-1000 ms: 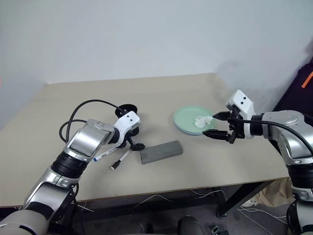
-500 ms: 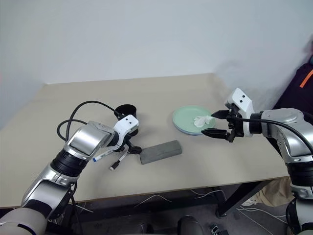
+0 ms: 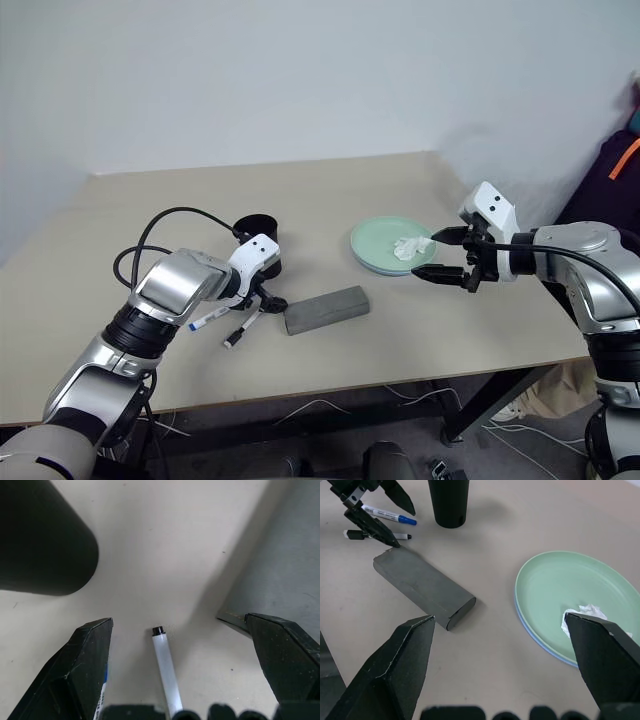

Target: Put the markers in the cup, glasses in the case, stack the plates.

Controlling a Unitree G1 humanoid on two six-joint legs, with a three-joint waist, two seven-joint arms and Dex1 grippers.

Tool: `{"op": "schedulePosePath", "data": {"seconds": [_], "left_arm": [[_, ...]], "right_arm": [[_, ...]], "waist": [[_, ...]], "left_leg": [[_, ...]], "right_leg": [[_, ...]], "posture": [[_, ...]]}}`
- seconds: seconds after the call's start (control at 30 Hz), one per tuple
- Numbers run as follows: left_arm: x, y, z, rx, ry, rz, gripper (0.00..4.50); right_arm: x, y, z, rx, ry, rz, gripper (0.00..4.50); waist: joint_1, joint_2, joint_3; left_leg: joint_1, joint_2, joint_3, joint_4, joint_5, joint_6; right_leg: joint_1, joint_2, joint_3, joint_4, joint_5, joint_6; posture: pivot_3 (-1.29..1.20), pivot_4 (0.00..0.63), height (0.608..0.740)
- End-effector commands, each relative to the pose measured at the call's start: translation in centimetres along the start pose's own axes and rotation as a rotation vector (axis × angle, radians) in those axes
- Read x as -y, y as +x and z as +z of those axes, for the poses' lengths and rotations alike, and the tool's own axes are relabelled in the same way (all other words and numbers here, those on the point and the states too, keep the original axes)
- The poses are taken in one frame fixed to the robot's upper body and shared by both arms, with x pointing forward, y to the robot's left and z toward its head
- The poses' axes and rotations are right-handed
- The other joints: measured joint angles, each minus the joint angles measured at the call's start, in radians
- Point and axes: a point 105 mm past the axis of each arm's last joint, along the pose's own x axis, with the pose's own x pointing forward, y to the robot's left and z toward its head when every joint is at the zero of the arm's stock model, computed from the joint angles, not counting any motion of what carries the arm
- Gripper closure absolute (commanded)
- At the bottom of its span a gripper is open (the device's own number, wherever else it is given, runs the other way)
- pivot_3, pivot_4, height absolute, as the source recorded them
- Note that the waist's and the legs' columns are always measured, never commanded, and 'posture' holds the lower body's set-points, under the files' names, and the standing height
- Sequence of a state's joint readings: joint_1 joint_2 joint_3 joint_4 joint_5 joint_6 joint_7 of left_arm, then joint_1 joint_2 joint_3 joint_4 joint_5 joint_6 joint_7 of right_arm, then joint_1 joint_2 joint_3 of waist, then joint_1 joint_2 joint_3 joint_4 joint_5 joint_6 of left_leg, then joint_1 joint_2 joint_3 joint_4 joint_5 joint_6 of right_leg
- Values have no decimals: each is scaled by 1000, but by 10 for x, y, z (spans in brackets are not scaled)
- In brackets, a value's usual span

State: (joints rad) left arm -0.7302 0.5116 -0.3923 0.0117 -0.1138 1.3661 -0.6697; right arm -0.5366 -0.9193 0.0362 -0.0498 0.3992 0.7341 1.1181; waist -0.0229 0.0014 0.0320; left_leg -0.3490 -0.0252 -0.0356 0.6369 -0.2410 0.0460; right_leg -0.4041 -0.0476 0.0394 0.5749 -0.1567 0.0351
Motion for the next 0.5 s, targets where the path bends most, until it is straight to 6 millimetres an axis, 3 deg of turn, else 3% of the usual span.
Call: {"op": "schedulePosePath", "data": {"seconds": [0.03,0.3,0.5], "left_arm": [[-11,-11,2,17,-23,39,22],[-11,-14,-1,8,-37,34,22],[0,-6,-6,-12,-29,1,22]], "right_arm": [[1,-1,12,23,-44,-2,0],[-3,5,10,27,-35,12,0],[-3,4,10,33,-33,7,0]], "waist": [[0,0,0],[3,0,0],[3,0,0]], "left_leg": [[0,0,0,0,0,0],[-7,-2,-2,-1,0,0],[-8,-3,-3,0,0,0]], "right_leg": [[0,0,0,0,0,0],[-5,0,1,0,0,0],[-5,-1,1,-1,0,0]], "posture": [[0,0,727],[0,0,727],[0,0,727]]}}
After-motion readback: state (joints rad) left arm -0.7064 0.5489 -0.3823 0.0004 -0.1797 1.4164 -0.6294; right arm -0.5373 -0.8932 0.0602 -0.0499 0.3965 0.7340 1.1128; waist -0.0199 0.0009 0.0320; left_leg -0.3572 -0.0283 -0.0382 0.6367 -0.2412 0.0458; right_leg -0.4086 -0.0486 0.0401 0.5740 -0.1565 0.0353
